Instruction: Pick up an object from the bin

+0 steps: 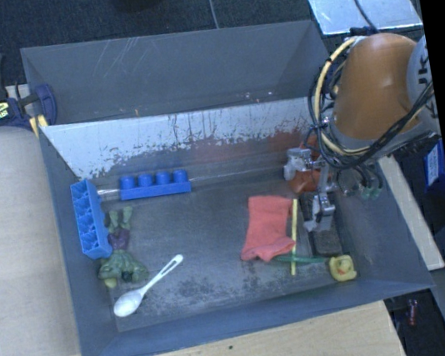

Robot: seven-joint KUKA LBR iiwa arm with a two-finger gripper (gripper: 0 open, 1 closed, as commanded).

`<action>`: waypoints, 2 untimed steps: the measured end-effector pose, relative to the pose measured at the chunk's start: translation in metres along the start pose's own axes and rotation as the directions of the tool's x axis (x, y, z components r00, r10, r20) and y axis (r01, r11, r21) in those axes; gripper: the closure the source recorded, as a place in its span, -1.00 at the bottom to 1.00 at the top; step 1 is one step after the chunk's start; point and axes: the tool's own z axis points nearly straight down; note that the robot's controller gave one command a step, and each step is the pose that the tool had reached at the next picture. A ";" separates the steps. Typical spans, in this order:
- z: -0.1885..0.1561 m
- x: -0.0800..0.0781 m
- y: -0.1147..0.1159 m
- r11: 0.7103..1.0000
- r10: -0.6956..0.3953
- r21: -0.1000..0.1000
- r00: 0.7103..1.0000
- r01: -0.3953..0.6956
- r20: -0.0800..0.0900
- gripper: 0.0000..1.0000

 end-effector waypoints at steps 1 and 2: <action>-0.005 -0.002 0.000 1.000 -0.003 0.001 1.000 0.003 0.008 -1.00; 0.035 -0.001 0.012 0.994 -0.107 0.004 0.994 0.107 0.016 -1.00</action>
Offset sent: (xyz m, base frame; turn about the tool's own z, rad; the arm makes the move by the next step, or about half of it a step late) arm -0.0039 0.0223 -0.0656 -0.1756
